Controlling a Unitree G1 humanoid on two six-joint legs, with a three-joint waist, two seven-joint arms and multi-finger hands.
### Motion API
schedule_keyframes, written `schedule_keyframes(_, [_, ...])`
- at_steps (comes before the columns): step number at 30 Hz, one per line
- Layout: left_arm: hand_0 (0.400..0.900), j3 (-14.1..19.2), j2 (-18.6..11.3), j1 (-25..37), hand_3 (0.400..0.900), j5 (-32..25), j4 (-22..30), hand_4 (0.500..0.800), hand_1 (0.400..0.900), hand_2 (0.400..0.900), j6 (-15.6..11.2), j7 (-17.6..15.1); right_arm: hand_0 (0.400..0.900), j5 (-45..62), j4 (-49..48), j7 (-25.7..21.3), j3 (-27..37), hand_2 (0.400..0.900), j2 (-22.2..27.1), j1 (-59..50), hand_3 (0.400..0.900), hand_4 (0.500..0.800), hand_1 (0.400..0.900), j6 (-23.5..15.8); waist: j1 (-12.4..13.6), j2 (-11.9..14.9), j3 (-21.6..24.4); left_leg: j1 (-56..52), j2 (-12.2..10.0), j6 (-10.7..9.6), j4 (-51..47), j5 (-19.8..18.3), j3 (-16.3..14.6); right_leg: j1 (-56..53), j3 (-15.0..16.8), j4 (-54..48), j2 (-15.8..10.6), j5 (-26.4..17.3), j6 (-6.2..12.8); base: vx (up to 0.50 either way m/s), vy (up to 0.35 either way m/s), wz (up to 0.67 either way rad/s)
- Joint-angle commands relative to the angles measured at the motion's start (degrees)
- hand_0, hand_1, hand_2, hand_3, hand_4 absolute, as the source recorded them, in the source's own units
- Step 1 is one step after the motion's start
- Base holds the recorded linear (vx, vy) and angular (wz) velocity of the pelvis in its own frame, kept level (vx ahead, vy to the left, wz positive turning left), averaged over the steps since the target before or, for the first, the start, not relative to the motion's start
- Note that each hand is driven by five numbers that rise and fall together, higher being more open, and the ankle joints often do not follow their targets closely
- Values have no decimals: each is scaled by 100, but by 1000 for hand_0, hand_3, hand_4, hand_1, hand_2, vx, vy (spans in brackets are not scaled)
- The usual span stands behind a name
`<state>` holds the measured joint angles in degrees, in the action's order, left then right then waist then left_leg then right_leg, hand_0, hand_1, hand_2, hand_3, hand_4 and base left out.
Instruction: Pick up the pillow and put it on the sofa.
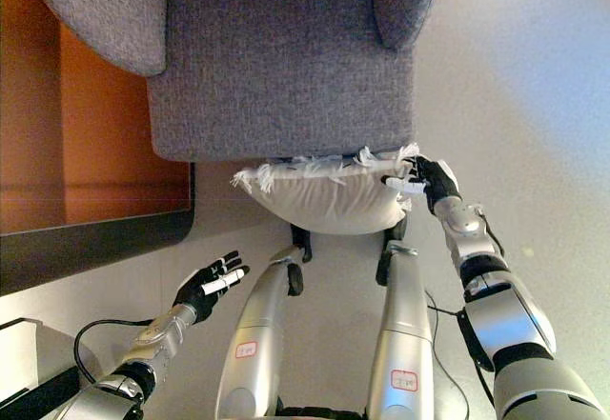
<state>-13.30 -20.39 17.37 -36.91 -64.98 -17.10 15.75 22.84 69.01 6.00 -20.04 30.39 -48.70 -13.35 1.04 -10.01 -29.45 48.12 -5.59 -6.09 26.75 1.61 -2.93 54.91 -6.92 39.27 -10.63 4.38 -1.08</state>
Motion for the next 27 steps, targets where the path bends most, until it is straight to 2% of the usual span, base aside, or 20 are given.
schedule_keyframes(1, [900, -31, -292, -214, 900, -347, 129, 800, 900, 900, -267, -151, 900, 172, -446, 117, -284, 900, 181, -452, 900, 800, 900, -84, 55, -226, -34, 328, 374, 303, 333, -340, -297, -19, 98, -245, 195, 250, 62, -15, -2, 18])
schedule_keyframes(10, [900, -87, -283, -361, 900, -520, 268, 800, 900, 900, -442, -77, 900, 403, -376, 296, -414, 900, 268, -925, 900, 800, 900, 103, 96, -443, -34, 706, 460, 333, 693, -536, -349, 521, 203, 316, 259, 484, -38, 8, 34, 13])
schedule_keyframes(11, [900, -103, -274, -361, 900, -526, 280, 800, 900, 900, -451, -72, 673, 403, -369, 308, -427, 673, 274, -952, 673, 664, 673, 154, 96, -460, -34, 736, 473, 336, 722, -550, -347, 567, 213, 366, 261, 502, -46, 4, 37, 10])
schedule_keyframes(12, [900, -112, -270, -366, 900, -542, 297, 800, 900, 900, -456, -77, 618, 382, -361, 337, -435, 618, 282, -976, 618, 631, 618, 204, 97, -473, -34, 751, 483, 339, 734, -555, -349, 594, 221, 402, 271, 516, -55, 8, 42, 7])
schedule_keyframes(13, [900, -122, -262, -375, 900, -559, 321, 800, 900, 900, -464, -79, 400, 364, -345, 359, -445, 400, 287, -1001, 400, 500, 400, 244, 98, -486, -34, 763, 490, 338, 746, -559, -351, 621, 229, 431, 279, 526, -62, 18, 54, 4])
schedule_keyframes(22, [900, -177, -236, -424, 900, -712, 442, 800, 900, 900, -538, -2, 400, 344, -76, 427, -453, 400, 379, -1161, 400, 500, 400, 294, 122, -603, -34, 643, 560, 312, 629, -533, -381, 576, 229, 407, 333, 577, -91, 1, 31, 2])
schedule_keyframes(23, [900, -159, -245, -394, 900, -718, 457, 800, 900, 900, -530, 4, 400, 340, -67, 431, -450, 400, 399, -1210, 400, 500, 400, 291, 135, -615, -34, 722, 544, 352, 516, -310, -428, 648, 163, 272, 332, 343, -142, -90, 21, 0])
schedule_keyframes(27, [900, -160, -271, -422, 900, -737, 488, 800, 900, 900, -531, 73, 400, 358, -62, 426, -452, 400, 468, -1237, 400, 500, 400, 318, 135, -631, -34, 652, 563, 333, 471, -304, -437, 590, 149, 212, 355, 336, -150, -24, 5, 0])
